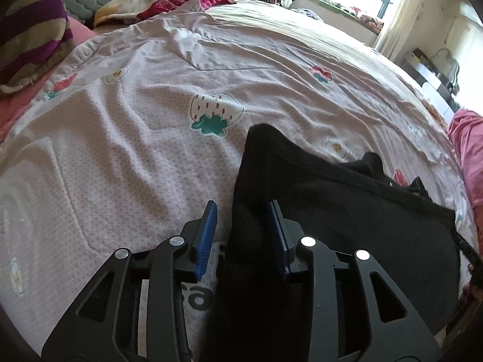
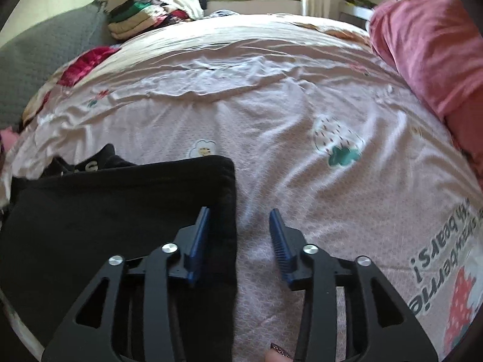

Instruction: Fold small clothes

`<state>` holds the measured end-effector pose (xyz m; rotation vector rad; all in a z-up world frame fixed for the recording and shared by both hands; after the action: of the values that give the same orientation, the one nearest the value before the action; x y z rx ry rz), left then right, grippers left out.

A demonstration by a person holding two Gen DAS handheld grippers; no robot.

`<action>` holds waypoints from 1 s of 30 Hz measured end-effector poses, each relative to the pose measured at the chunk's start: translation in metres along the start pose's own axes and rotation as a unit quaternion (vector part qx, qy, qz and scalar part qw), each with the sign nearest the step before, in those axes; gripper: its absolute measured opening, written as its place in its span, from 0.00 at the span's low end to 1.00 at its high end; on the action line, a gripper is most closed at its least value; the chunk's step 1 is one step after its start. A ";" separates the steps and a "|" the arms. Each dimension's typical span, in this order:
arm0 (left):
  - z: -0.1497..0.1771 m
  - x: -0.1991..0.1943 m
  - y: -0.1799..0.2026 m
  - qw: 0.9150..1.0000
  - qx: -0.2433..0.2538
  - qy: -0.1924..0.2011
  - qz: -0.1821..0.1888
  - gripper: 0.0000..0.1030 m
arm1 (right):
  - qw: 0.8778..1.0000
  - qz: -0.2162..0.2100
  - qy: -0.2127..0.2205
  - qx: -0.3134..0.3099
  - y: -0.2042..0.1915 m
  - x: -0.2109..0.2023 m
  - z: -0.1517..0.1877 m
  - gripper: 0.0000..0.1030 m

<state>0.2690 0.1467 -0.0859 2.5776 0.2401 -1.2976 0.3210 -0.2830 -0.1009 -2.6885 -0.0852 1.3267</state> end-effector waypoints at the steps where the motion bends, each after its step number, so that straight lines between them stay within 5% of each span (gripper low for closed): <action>1: 0.002 -0.001 0.001 1.000 0.003 -0.001 -0.003 0.27 | 1.000 0.000 -0.001 0.005 0.001 -0.002 0.000 0.46; 6: 0.006 -0.008 0.004 1.000 0.011 -0.004 -0.008 0.34 | 1.000 0.001 0.004 0.029 0.009 -0.016 0.006 0.67; 9: 0.009 -0.013 0.004 1.000 0.012 -0.006 -0.012 0.42 | 0.999 -0.005 0.009 0.037 0.010 -0.026 0.011 0.69; 20: 0.020 -0.036 0.012 0.999 0.027 -0.005 -0.018 0.45 | 0.996 -0.014 0.082 -0.025 -0.010 -0.080 0.004 0.78; 30: 0.035 -0.070 0.020 0.999 0.039 0.007 -0.002 0.50 | 0.992 -0.083 0.090 -0.010 -0.024 -0.115 0.024 0.78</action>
<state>0.2063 0.1145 -0.0471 2.6521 0.2013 -1.3154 0.2324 -0.2701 -0.0212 -2.7337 -0.2977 1.0380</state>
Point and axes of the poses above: each gripper's, at about its wrist camera, not at the fingertips, and x roughly the way its jaws point, y to its right, z to its underside, the point moved 6 cm from there along x, roughly the way its jaws point, and after that the axes turned 2 degrees about x, right-handed, at the moved point
